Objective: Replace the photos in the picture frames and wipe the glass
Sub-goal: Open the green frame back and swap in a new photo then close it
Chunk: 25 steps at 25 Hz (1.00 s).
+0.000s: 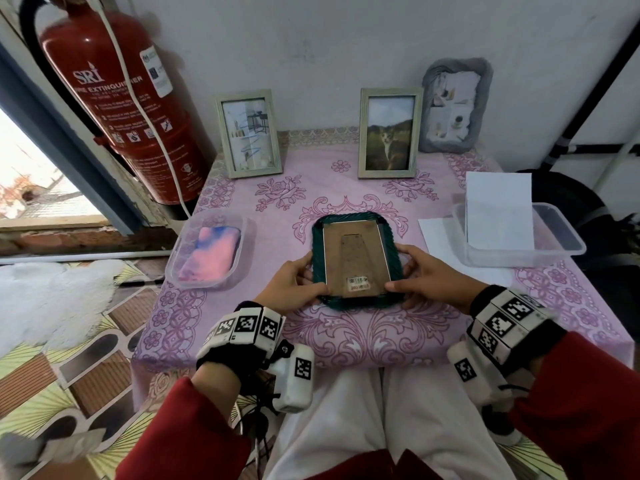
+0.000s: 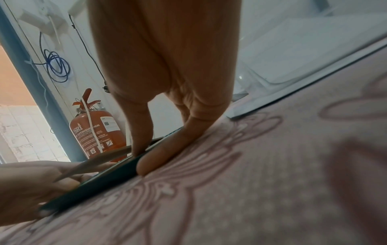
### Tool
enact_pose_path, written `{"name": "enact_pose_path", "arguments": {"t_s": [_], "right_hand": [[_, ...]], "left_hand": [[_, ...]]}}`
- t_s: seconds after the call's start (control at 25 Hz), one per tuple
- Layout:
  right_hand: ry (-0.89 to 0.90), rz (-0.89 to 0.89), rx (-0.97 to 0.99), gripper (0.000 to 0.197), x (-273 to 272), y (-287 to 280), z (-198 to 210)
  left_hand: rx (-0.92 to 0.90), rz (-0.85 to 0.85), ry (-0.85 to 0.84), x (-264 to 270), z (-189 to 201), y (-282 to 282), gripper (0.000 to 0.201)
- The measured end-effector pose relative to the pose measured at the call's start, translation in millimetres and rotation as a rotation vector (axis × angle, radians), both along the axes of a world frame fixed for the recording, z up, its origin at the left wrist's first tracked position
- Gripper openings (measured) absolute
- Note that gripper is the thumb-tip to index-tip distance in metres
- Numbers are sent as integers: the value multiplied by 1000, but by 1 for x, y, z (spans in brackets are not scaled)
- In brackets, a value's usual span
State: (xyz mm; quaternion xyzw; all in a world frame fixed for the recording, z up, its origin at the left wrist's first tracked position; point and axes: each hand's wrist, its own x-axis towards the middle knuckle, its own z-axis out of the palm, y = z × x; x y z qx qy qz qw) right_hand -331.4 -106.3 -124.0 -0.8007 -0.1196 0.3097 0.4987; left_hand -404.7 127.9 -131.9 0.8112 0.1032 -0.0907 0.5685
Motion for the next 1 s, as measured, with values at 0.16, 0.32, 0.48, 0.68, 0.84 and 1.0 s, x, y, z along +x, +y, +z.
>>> {"name": "enact_pose_path", "arguments": {"t_s": [0.16,0.32,0.48,0.68,0.84,1.0], "right_hand": [[31,-11,50,78,1,-1,-3],[39,-21,70,76,3,-2,-8],[38,-22,67,76,6,-3,-10],[-42,7,10,66,8,0,-7],[-48,1,-59,48,13,1,-7],[-55,7,-59,50,14,1,-8]], "left_hand": [[11,-26,7,-2,3,1,51],[-17,0,20,-2,4,0,54],[-23,17,20,-2,4,-3,56],[-93,152,68,-1,7,-5,77],[262,243,-84,7,9,-16,44],[538,173,-51,11,10,-34,30]]}}
